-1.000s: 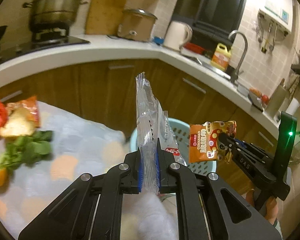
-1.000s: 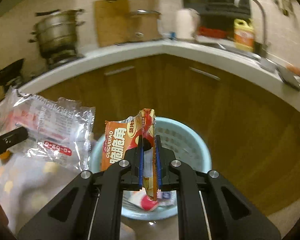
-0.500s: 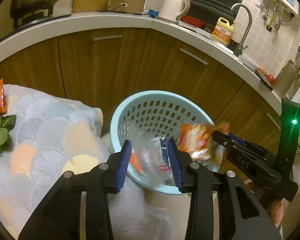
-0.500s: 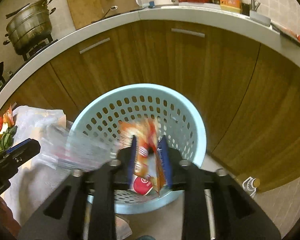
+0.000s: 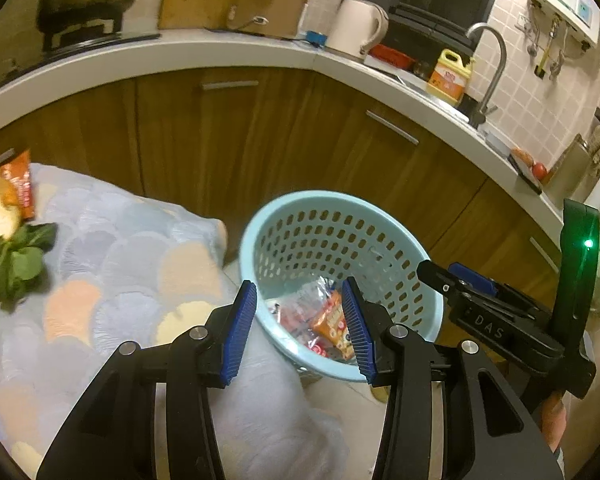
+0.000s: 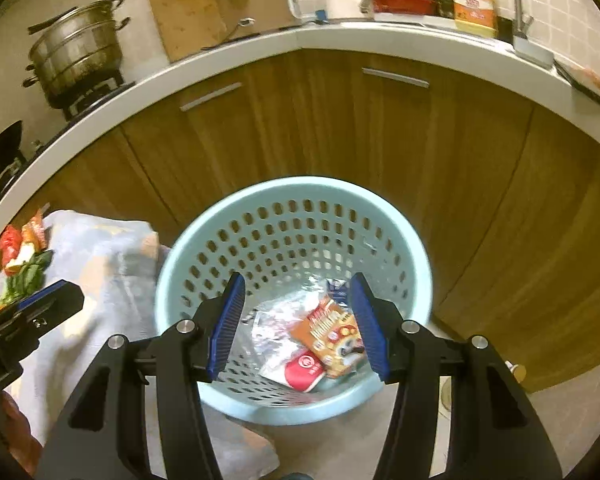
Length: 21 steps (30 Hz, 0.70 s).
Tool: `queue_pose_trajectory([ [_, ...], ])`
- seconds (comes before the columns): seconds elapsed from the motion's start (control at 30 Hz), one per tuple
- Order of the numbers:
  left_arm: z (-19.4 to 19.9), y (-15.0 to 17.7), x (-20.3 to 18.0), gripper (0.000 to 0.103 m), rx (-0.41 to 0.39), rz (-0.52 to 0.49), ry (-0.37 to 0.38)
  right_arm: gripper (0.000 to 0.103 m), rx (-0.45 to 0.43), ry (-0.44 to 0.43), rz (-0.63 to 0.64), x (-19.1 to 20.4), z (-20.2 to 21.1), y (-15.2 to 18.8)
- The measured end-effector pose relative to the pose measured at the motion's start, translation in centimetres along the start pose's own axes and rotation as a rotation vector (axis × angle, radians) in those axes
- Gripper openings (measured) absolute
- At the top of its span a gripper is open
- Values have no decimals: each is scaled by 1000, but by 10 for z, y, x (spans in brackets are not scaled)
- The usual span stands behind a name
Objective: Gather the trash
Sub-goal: 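Move both grippers back over the table toward the bread and greens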
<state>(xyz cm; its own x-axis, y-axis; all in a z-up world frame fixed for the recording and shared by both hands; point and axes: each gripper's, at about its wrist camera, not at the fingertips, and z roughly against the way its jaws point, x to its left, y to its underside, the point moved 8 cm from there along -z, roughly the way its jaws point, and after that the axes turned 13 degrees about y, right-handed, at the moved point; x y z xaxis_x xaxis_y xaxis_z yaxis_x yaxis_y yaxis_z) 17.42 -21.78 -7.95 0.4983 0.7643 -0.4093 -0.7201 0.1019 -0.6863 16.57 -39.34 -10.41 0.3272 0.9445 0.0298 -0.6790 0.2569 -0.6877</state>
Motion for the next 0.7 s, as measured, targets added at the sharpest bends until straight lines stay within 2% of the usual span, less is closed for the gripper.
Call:
queue_pose_trajectory([
  [0.37,90,-4,50,46,-144,91,-106,51,-66,-109,127,91,41,-6],
  [0.7,200,9,132,46,-297,234,-301,51,-102,-189,277,179,72,16],
])
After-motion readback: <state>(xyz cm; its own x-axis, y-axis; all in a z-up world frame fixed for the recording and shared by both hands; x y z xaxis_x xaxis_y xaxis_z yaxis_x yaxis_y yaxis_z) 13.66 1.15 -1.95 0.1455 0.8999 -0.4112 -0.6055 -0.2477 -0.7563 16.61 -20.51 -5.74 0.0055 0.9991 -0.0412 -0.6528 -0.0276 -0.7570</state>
